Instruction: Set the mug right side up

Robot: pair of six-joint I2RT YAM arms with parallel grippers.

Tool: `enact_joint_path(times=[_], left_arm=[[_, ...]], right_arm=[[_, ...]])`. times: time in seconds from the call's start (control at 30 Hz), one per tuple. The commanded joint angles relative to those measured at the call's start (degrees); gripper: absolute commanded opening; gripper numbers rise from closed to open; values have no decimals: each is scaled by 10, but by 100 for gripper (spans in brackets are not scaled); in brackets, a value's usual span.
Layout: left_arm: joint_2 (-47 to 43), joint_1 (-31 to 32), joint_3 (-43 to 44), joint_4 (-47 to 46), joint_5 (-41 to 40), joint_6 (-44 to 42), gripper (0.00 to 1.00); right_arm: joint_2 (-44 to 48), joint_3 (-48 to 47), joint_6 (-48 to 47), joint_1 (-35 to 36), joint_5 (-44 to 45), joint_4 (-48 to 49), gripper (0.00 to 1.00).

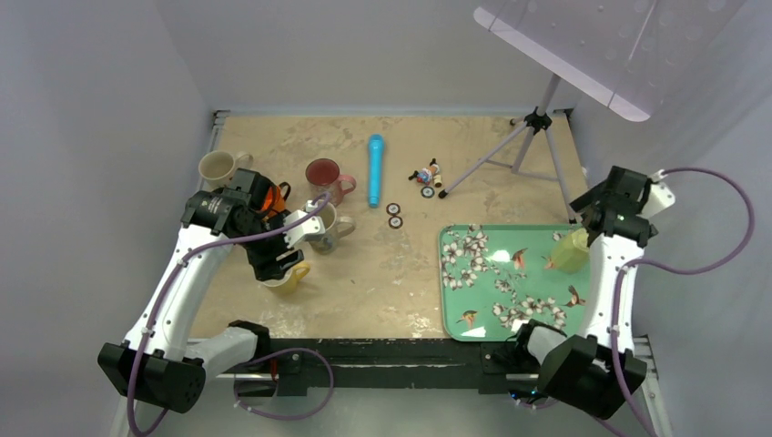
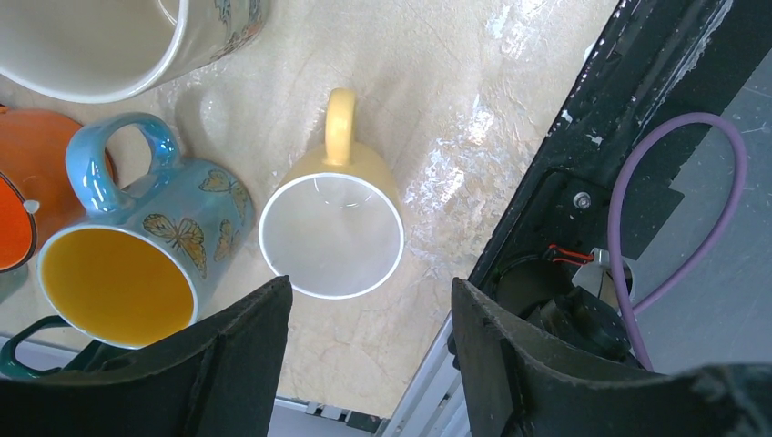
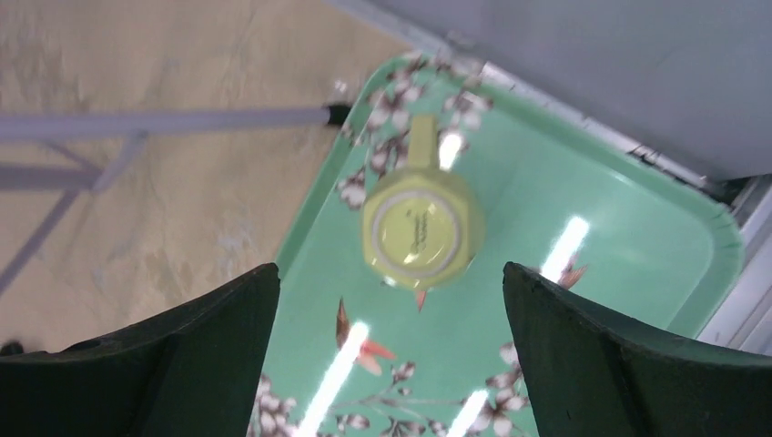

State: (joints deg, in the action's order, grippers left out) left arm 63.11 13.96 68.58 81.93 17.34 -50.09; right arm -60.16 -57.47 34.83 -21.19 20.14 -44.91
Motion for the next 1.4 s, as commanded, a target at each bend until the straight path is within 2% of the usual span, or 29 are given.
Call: enact_joint_path(times=[0.0, 0.07, 0.2, 0.4, 0.57, 0.8, 0.87, 0.97, 1.03, 1.13, 1.27, 1.37], left_arm=[[-8, 5, 4, -6, 2, -7, 69], [-12, 5, 1, -5, 0, -6, 69], [-12, 5, 2, 0, 1, -2, 69], [-11, 6, 15, 7, 1, 3, 69], [-9, 5, 26, 11, -1, 5, 69], [-8, 6, 33, 13, 2, 5, 68], [-6, 5, 34, 13, 2, 4, 68], [-4, 6, 37, 13, 1, 2, 68], [-3, 6, 39, 13, 0, 2, 68], [-3, 5, 40, 14, 0, 1, 69], [-3, 5, 39, 16, 1, 1, 68], [-3, 5, 39, 18, 0, 0, 68]], right_arm=[[-50, -21, -59, -86, 39, 35, 95], [-80, -13, -80, -115, 35, 68, 93], [-146, -18, -100, -118, -20, 117, 92], [-230, -37, -101, -118, -25, 146, 84], [-274, -29, -109, -119, -42, 152, 64], [-316, -20, -121, -119, -68, 158, 61], [-326, -21, -128, -118, -72, 159, 58], [-340, -20, -139, -118, -80, 161, 35], [-345, -15, -148, -118, -95, 164, 27], [-355, -14, -155, -118, -110, 162, 27], [-363, -11, -157, -117, -99, 154, 43], [-360, -7, -157, -111, -108, 146, 43]])
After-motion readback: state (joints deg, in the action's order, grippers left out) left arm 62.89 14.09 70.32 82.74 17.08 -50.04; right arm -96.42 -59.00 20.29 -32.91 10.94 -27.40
